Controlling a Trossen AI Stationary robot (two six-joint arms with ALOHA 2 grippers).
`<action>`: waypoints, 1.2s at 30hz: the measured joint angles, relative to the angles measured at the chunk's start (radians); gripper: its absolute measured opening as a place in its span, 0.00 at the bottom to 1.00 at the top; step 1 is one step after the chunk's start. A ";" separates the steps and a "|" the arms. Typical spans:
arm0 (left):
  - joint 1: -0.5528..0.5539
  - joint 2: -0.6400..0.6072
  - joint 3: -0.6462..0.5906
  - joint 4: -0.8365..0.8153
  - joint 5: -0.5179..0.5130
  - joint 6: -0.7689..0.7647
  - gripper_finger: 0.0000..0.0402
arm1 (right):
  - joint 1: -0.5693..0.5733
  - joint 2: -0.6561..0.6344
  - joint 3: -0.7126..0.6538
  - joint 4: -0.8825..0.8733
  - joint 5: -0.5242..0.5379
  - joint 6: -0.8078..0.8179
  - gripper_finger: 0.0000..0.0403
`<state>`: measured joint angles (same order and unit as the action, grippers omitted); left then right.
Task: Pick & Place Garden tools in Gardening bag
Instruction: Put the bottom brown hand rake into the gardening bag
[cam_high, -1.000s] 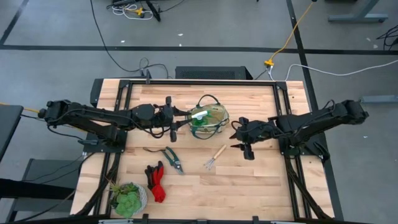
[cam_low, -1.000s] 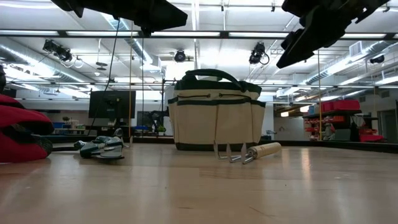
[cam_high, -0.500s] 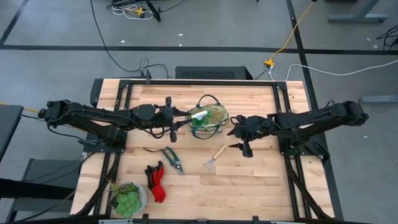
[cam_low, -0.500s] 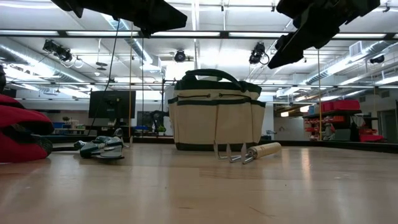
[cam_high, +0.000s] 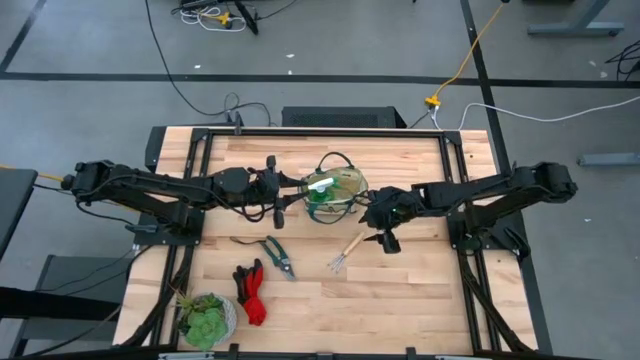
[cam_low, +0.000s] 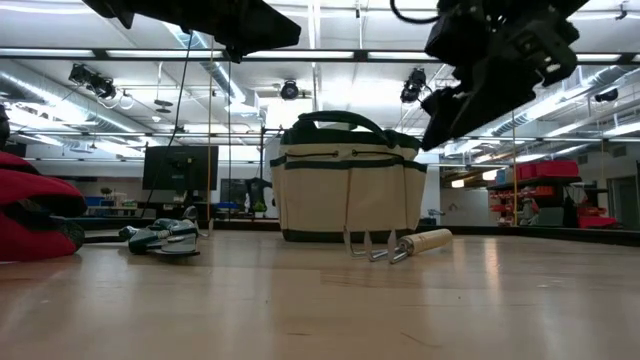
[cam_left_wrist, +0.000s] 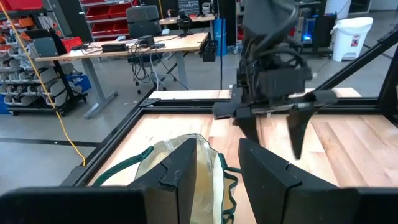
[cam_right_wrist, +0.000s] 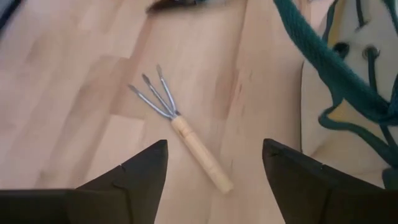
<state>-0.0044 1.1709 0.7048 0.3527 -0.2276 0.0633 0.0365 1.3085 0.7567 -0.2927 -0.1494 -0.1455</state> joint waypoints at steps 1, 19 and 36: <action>0.000 0.000 0.000 0.000 0.000 0.000 0.31 | -0.004 0.011 0.000 0.005 0.000 -0.008 0.66; 0.000 0.000 0.000 0.000 0.000 0.001 0.31 | -0.009 0.190 0.000 0.016 0.002 -0.172 0.66; 0.000 0.000 0.000 -0.014 0.000 0.001 0.31 | -0.008 0.229 0.000 0.065 0.002 -0.239 0.59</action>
<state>-0.0040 1.1713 0.7048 0.3387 -0.2274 0.0643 0.0289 1.5379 0.7567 -0.2279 -0.1473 -0.3841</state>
